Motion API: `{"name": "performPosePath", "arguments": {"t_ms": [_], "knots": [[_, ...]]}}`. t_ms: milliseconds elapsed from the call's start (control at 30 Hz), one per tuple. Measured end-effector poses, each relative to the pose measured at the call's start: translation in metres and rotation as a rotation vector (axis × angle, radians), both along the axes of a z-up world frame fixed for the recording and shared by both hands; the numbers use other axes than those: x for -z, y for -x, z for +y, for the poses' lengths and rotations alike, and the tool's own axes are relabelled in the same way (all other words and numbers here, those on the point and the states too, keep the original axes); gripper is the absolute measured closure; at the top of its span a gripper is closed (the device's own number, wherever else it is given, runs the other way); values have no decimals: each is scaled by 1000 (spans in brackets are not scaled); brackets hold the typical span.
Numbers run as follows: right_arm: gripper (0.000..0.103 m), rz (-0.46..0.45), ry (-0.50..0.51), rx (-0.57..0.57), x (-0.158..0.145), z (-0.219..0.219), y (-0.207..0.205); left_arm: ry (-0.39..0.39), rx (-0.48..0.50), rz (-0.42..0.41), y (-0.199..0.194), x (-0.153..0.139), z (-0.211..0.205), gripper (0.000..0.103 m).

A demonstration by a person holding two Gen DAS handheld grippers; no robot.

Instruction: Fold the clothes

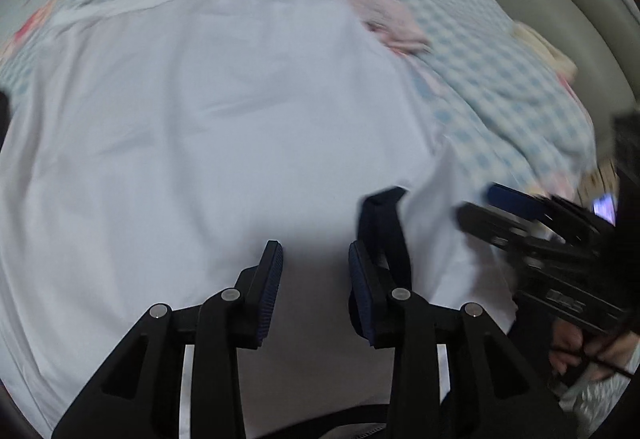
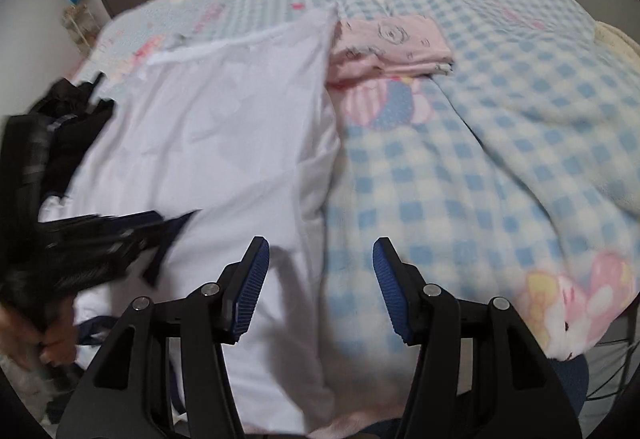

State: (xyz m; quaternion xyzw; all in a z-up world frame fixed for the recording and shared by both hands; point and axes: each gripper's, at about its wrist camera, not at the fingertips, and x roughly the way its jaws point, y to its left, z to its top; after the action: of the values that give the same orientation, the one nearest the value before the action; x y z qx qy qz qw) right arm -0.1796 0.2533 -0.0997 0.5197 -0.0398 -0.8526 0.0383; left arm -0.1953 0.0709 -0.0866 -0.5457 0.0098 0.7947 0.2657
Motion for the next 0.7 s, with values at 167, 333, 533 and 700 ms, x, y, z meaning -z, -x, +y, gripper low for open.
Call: {"name": "performPosePath", "arguments": {"t_ms": [167,333,533,700], "knots": [[47,-15,82,37,17,7,2,6,126,56,-2,-5,28,56],[45,-27,143,70,27,17,1,90,-82,97,16,0,13,61],[45,-5,141,72,17,21,-14,35,-315,161,11,-25,-48,63],[38,45,59,34,-15,14,-43,-122,-149,147,-17,-35,-28,59]]}}
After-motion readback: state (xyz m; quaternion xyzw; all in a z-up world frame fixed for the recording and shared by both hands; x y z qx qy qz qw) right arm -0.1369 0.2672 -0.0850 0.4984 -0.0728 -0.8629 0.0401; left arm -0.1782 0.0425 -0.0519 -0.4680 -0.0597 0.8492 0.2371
